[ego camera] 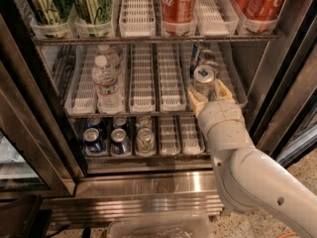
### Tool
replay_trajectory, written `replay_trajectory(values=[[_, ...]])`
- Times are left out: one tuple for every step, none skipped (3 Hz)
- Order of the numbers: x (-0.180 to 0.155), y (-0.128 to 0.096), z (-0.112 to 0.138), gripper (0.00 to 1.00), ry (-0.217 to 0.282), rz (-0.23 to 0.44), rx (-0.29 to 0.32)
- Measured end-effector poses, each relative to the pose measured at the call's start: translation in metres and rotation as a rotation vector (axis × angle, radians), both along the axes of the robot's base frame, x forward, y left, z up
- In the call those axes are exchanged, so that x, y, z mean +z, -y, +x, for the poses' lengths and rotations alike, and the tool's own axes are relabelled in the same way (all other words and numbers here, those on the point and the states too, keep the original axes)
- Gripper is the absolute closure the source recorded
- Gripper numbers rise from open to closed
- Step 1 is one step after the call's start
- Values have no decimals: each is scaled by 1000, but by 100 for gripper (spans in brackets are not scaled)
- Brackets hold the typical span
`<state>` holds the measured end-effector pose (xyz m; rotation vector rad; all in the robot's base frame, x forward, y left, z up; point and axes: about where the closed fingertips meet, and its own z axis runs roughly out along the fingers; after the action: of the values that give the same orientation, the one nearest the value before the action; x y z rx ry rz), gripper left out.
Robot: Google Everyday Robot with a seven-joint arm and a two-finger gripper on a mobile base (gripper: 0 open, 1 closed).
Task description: Pick redbull can from middle shelf of fridge
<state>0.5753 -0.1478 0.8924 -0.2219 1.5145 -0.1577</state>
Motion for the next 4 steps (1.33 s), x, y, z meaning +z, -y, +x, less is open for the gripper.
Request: replay_trajectory(values=[[-3,-13,-39,100,-67,-6,82],[2,25,-76,100,-142,-34,56],[-1,62,-102,100,-230,-84,21],[-16,44,-115,100,-311,-102,109]])
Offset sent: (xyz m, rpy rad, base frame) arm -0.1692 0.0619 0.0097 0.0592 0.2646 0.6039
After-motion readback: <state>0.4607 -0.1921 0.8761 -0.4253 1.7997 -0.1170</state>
